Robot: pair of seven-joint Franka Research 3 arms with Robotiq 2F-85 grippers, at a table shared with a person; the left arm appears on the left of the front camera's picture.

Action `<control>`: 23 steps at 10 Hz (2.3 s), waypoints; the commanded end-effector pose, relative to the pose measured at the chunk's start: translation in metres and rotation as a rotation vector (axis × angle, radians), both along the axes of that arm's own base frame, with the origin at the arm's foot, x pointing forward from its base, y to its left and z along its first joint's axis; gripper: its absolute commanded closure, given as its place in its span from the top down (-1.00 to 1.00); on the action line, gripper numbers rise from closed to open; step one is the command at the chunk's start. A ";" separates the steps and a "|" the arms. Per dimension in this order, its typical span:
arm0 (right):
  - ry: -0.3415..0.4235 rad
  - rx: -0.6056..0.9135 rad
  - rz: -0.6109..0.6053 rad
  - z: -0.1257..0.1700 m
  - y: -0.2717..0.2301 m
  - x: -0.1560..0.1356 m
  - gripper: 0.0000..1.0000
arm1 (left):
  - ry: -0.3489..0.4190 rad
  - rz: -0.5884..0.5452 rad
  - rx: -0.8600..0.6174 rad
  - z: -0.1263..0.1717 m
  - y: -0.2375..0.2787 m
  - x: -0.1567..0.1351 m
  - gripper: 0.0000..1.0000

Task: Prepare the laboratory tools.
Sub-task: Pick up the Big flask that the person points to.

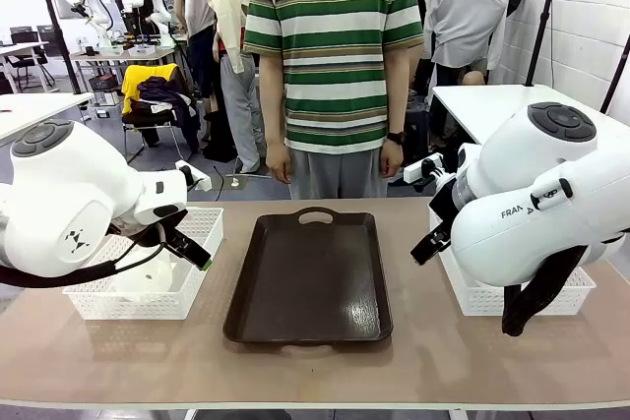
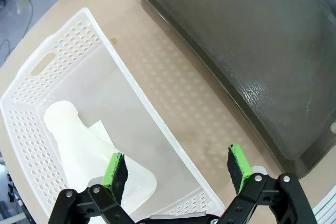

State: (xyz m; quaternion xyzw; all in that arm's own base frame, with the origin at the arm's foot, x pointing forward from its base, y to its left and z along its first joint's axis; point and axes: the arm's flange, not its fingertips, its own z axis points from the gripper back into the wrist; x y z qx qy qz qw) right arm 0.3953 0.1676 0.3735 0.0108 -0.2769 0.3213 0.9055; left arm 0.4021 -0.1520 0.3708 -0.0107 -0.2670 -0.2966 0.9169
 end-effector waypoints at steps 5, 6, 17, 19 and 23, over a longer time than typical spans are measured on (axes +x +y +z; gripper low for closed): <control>-0.015 0.149 0.033 0.073 -0.065 -0.019 1.00 | -0.044 -0.003 -0.139 0.071 0.030 -0.019 1.00; -0.005 0.220 0.056 0.087 -0.088 -0.022 1.00 | -0.046 -0.009 -0.221 0.091 0.048 -0.027 1.00; 0.058 0.643 -0.012 0.104 -0.253 -0.037 1.00 | 0.043 0.038 -0.620 0.144 0.207 -0.076 1.00; 0.073 0.633 -0.012 0.104 -0.248 -0.034 1.00 | 0.051 0.029 -0.650 0.145 0.204 -0.074 1.00; 0.068 0.640 -0.032 0.103 -0.247 -0.039 1.00 | 0.050 0.060 -0.631 0.149 0.206 -0.074 1.00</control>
